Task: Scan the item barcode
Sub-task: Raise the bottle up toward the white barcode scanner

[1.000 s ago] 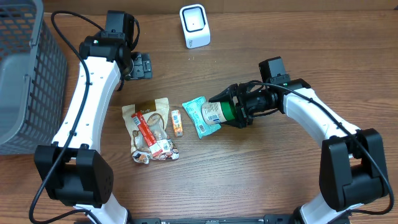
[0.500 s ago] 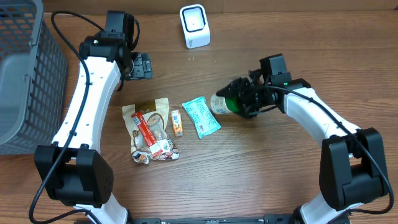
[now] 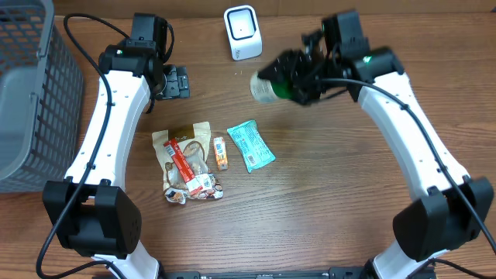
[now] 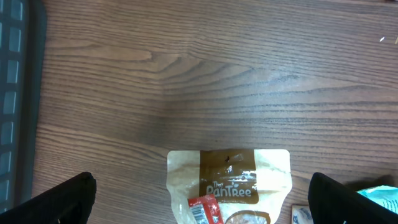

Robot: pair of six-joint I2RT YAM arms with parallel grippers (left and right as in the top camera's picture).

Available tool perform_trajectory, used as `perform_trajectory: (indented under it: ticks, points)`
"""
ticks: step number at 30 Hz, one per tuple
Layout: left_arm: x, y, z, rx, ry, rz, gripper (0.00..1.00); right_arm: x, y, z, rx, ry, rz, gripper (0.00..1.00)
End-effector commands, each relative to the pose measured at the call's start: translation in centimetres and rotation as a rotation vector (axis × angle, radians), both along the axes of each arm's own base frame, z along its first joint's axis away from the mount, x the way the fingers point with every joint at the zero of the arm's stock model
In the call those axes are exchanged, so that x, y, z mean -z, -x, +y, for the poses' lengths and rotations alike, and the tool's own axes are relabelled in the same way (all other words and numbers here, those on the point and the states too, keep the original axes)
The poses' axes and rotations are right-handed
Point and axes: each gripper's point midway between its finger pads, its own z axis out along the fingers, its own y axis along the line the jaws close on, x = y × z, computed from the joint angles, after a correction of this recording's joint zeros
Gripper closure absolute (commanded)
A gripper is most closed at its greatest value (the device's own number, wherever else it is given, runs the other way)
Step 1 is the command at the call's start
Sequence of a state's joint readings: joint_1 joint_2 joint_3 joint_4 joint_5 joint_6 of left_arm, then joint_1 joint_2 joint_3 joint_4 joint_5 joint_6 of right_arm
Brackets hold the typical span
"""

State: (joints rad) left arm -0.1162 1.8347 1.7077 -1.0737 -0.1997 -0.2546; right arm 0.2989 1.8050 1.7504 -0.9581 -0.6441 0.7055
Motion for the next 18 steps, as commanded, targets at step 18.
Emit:
perform_trajectory:
  ticks: [18]
  points:
    - [-1.2, -0.2, 0.1, -0.006, -0.007, -0.033, 0.0, -6.9, -8.2, 2.6, 0.01, 0.369, -0.657, 0.96]
